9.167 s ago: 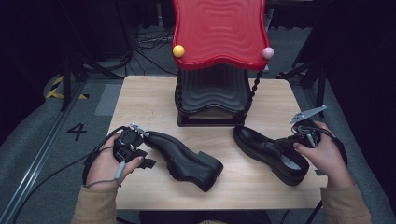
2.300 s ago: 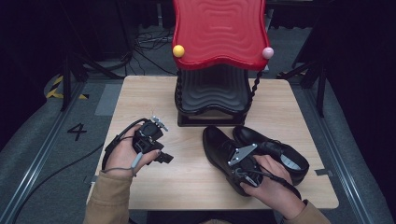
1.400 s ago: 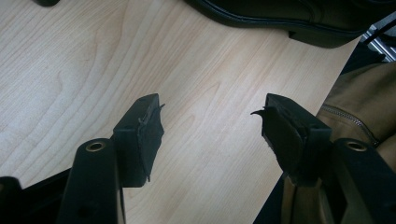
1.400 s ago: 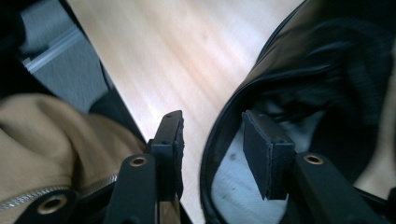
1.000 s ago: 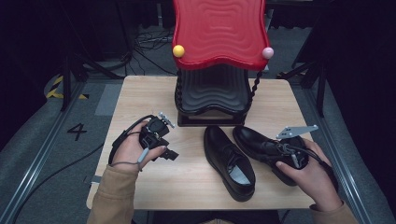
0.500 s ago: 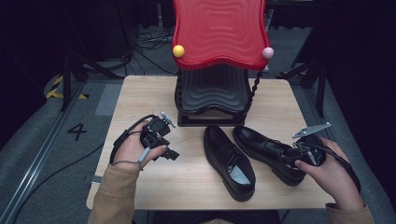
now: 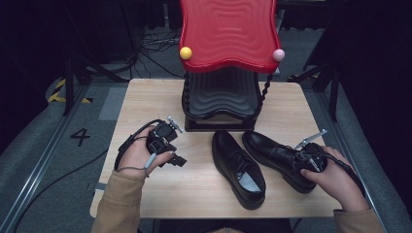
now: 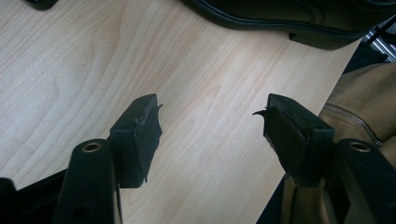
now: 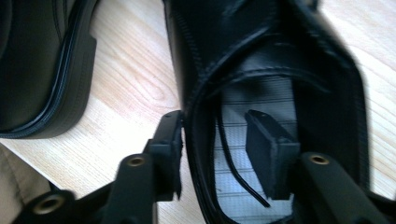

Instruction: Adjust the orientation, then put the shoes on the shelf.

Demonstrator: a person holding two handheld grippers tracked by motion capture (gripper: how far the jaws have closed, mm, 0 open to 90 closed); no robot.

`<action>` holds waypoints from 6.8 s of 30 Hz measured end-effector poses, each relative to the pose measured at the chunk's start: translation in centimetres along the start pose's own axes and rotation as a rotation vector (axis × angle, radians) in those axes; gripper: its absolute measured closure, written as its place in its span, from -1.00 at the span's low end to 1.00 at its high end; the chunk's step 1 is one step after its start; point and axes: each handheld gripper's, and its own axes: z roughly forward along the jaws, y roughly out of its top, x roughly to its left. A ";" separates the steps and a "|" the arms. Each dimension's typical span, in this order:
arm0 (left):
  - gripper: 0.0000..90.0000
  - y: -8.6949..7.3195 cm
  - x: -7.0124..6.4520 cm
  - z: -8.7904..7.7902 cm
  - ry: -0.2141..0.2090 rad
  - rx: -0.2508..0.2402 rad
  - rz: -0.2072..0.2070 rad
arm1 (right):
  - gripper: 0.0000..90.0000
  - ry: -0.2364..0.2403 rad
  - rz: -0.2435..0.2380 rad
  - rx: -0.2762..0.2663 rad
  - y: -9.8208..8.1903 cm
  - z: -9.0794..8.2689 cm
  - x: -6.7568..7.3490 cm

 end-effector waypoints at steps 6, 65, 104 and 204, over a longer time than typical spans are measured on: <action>-0.19 0.0 0.0 0.0 0.001 -0.001 0.000 | 0.79 0.040 -0.010 0.013 0.3 0.3 0.3; -0.19 -0.3 0.1 0.2 0.011 0.012 -0.015 | 0.03 0.157 0.171 -0.236 2.9 -1.4 7.8; -0.20 -0.9 0.3 0.4 0.020 0.020 -0.036 | 0.53 -0.018 0.136 -0.060 6.0 4.9 9.3; -0.23 -4.1 2.4 -1.5 0.064 -0.057 -0.147 | 0.81 0.087 0.064 0.024 9.6 -16.8 8.5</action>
